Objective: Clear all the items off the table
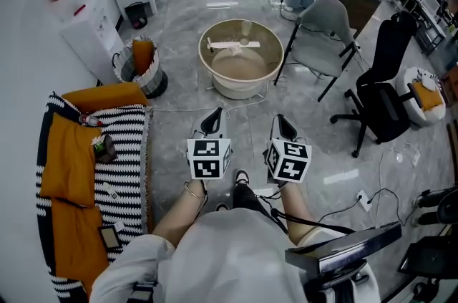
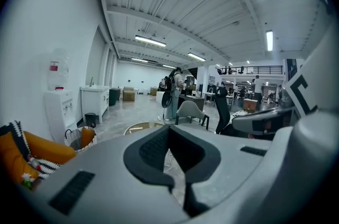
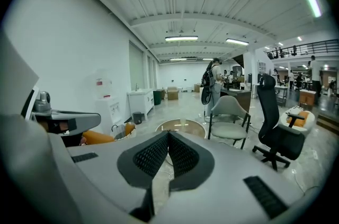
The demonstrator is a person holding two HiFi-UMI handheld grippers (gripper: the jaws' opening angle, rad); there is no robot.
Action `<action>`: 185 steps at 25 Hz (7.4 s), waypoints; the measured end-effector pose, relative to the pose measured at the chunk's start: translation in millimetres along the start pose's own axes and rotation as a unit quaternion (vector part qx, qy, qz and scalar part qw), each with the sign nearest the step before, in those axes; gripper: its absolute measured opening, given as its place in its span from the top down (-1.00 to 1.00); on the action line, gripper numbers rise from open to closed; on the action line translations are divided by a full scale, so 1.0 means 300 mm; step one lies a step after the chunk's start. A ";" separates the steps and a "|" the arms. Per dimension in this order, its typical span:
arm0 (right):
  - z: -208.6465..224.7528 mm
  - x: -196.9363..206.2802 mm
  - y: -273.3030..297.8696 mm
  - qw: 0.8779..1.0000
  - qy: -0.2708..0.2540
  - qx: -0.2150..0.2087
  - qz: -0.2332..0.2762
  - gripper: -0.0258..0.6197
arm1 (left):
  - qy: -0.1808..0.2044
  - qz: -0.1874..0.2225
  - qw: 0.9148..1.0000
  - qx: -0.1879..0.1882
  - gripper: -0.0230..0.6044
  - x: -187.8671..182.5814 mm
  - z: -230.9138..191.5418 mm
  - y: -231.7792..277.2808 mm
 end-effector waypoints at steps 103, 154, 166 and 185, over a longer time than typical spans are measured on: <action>0.964 -0.376 2.647 0.946 -0.082 -0.221 -0.222 0.84 | -0.160 -0.149 0.937 -0.274 0.90 0.008 -0.538 2.366; 0.795 0.171 3.265 0.907 -0.197 -0.262 -0.265 -0.23 | -0.190 -0.205 0.926 -0.253 0.90 0.692 -0.731 2.678; 0.810 0.175 3.252 0.911 -0.180 -0.253 -0.271 -0.23 | -0.185 -0.206 0.928 -0.250 0.90 0.689 -0.715 2.687; 1.172 0.122 2.936 0.938 -0.113 -0.207 -0.254 -0.23 | -0.126 -0.210 0.958 -0.149 0.90 0.574 -0.349 2.830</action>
Point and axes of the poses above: the fingertips, and each gripper's own axes: y forward along the fingers, z to its right, x out of its underside, the point moved 4 cm from there along -y, backward along the fingers, and after that the axes turned 4 degrees about -x, right-handed, at the moved point
